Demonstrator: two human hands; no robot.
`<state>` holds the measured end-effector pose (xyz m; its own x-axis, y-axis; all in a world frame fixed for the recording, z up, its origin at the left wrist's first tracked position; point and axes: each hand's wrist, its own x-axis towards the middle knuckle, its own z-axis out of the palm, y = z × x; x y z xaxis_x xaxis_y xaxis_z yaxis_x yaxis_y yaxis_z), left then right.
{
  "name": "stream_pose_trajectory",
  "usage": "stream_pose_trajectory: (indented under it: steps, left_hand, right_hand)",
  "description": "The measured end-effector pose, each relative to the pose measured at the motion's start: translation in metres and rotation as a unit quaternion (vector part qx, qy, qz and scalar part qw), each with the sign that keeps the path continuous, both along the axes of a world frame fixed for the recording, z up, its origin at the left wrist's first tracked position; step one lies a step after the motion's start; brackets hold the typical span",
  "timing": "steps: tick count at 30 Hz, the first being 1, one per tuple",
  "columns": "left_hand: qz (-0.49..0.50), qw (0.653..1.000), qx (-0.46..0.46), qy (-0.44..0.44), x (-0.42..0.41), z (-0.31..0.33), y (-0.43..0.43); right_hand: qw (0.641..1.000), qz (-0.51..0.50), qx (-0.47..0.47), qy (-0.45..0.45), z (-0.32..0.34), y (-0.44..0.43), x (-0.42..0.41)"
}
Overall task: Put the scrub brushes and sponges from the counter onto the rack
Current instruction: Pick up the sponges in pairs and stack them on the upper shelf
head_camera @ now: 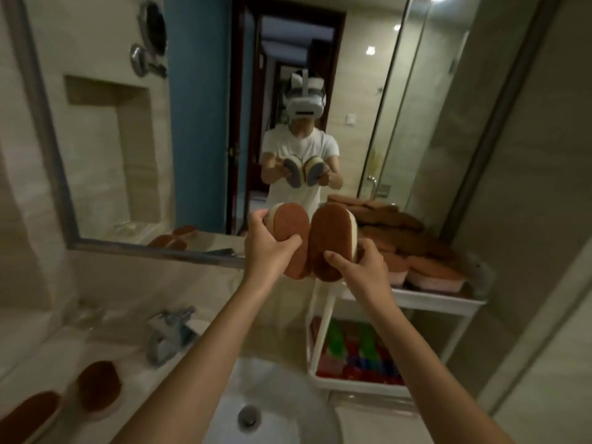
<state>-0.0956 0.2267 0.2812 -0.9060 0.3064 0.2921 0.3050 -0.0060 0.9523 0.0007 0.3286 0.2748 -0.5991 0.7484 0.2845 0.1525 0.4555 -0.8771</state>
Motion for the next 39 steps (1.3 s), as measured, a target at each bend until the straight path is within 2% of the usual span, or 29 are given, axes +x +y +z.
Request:
stream_pose_trajectory:
  steps: [5, 9, 19, 24, 39]
  left_hand:
    - [-0.062, 0.995, -0.015, -0.078, -0.005, 0.022, 0.083]
    - [-0.064, 0.994, -0.042, -0.083, -0.019, 0.025, 0.127]
    - [-0.091, 0.990, -0.077, -0.081, -0.055, 0.016, 0.180]
    - [-0.109, 0.984, -0.130, -0.061, -0.066, 0.006, 0.195]
    - [-0.128, 0.977, -0.159, -0.058, -0.088, -0.010, 0.208]
  right_hand:
    - [0.995, 0.002, -0.092, 0.025, 0.020, 0.085, 0.009]
    - [0.988, 0.001, -0.151, 0.014, 0.027, 0.138, 0.003]
    - [0.985, -0.029, -0.166, -0.028, 0.015, 0.192, -0.023]
    - [0.986, -0.042, -0.151, -0.057, 0.009, 0.195, -0.035]
    - [0.984, -0.041, -0.156, -0.074, 0.003, 0.200, -0.042]
